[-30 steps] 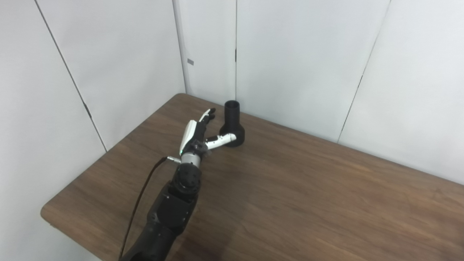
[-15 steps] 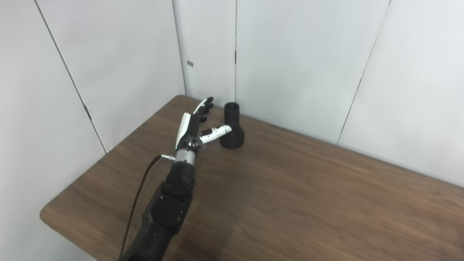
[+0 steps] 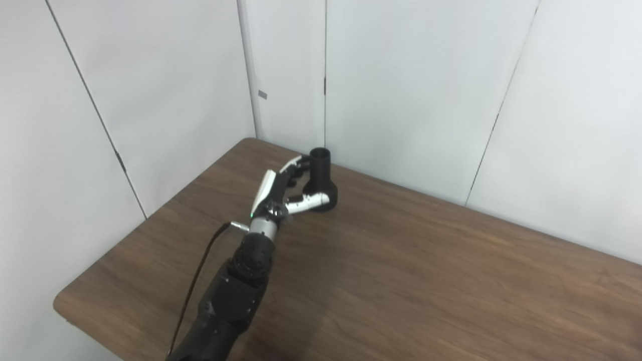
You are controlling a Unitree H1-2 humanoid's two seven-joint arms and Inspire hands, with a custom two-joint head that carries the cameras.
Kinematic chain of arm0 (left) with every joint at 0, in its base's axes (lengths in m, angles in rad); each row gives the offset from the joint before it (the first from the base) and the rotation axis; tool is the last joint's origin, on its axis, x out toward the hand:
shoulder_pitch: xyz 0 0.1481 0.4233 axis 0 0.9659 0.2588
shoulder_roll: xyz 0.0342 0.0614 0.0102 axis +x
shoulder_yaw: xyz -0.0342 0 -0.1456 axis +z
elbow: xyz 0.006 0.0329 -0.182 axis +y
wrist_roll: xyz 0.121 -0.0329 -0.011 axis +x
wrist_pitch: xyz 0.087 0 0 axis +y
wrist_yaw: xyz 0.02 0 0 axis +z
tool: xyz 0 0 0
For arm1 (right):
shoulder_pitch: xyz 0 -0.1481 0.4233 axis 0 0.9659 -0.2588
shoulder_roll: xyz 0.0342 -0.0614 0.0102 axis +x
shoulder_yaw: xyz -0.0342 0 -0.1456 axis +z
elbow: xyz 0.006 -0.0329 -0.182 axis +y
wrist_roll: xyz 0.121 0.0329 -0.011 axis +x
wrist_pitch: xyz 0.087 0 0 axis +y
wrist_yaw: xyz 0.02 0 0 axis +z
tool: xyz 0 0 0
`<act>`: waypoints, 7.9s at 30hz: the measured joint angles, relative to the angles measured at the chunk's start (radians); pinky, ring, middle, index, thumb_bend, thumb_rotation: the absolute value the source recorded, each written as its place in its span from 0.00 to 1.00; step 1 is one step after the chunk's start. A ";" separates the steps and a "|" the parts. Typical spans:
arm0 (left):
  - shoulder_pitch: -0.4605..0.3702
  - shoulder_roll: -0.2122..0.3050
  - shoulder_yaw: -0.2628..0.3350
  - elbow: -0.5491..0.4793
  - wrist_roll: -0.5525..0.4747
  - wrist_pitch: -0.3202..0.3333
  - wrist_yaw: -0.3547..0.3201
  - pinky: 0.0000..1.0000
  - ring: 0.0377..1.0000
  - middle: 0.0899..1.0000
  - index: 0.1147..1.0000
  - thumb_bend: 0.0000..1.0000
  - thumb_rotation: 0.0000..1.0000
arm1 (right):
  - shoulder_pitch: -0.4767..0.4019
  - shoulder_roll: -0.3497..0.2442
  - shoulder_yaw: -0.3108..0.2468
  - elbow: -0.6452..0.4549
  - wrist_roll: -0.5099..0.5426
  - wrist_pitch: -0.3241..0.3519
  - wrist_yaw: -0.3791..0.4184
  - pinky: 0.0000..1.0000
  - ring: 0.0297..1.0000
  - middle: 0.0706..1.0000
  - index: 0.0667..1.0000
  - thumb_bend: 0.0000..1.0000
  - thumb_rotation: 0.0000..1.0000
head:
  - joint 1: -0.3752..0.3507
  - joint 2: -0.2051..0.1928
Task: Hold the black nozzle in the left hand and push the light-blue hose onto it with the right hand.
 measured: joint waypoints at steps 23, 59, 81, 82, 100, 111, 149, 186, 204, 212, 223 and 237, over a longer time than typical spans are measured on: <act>-0.084 0.037 0.001 0.194 -0.008 -0.049 0.002 0.90 0.93 0.92 0.95 1.00 0.33 | 0.013 0.002 -0.004 -0.017 0.006 0.020 -0.002 0.40 0.51 0.52 0.45 0.50 0.18 | -0.020 0.005; -0.125 0.080 -0.166 0.154 0.104 0.127 -0.081 1.00 1.00 0.87 0.88 1.00 0.25 | 0.045 0.026 0.000 -0.066 -0.001 0.040 -0.007 0.40 0.51 0.52 0.45 0.50 0.18 | -0.058 0.017; -0.160 0.120 -0.296 0.303 0.331 0.026 0.113 0.86 0.68 0.63 0.67 0.95 0.00 | 0.067 0.047 -0.002 -0.104 0.002 0.060 -0.010 0.40 0.51 0.52 0.45 0.50 0.18 | -0.071 0.034; -0.160 0.120 -0.295 0.309 0.331 0.023 0.119 0.85 0.68 0.63 0.66 0.95 0.00 | 0.068 0.049 -0.003 -0.106 0.002 0.060 -0.010 0.40 0.51 0.52 0.45 0.50 0.18 | -0.071 0.034; -0.184 0.133 -0.317 0.344 0.358 0.002 0.141 0.45 0.46 0.48 0.38 0.52 0.00 | 0.084 0.057 -0.003 -0.129 0.005 0.071 -0.011 0.39 0.50 0.51 0.45 0.50 0.18 | -0.078 0.046; -0.183 0.141 -0.334 0.346 0.358 -0.012 0.141 0.45 0.47 0.48 0.38 0.52 0.00 | 0.088 0.058 -0.001 -0.132 0.005 0.071 -0.011 0.40 0.50 0.51 0.45 0.50 0.18 | -0.084 0.048; -0.005 0.133 -0.289 0.191 0.326 -0.394 0.131 0.73 0.45 0.41 0.43 0.50 0.00 | 0.204 0.172 -0.021 -0.433 -0.123 0.311 -0.226 0.57 0.65 0.66 0.66 0.24 0.04 | -0.634 0.110; 0.074 -0.014 -0.653 -0.141 0.697 -0.490 0.285 0.67 0.45 0.41 0.43 0.50 0.00 | 0.187 0.178 -0.057 -0.392 -0.162 0.229 -0.319 0.55 0.61 0.61 0.61 0.28 0.19 | -0.700 0.160; -0.131 -0.101 -0.838 0.138 0.768 -0.503 0.591 0.64 0.44 0.41 0.44 0.50 0.00 | 0.179 0.200 -0.066 -0.432 -0.175 0.257 -0.345 0.56 0.62 0.63 0.62 0.28 0.17 | -0.744 0.164; -0.168 -0.113 -0.874 0.199 0.744 -0.503 0.661 0.61 0.45 0.41 0.43 0.50 0.00 | 0.181 0.202 -0.065 -0.432 -0.182 0.257 -0.347 0.55 0.62 0.63 0.62 0.27 0.19 | -0.756 0.166; -0.191 -0.111 -0.907 0.227 0.723 -0.503 0.674 0.60 0.44 0.41 0.43 0.50 0.00 | 0.160 0.221 -0.072 -0.396 -0.393 0.196 -0.467 0.52 0.58 0.59 0.60 0.53 0.32 | -0.888 0.158; -0.220 -0.066 -0.998 0.225 0.554 -0.504 0.701 0.60 0.45 0.41 0.43 0.50 0.00 | 0.038 0.222 -0.042 -0.232 -0.665 0.141 -0.605 0.88 0.94 0.93 0.95 0.88 0.35 | -1.144 0.132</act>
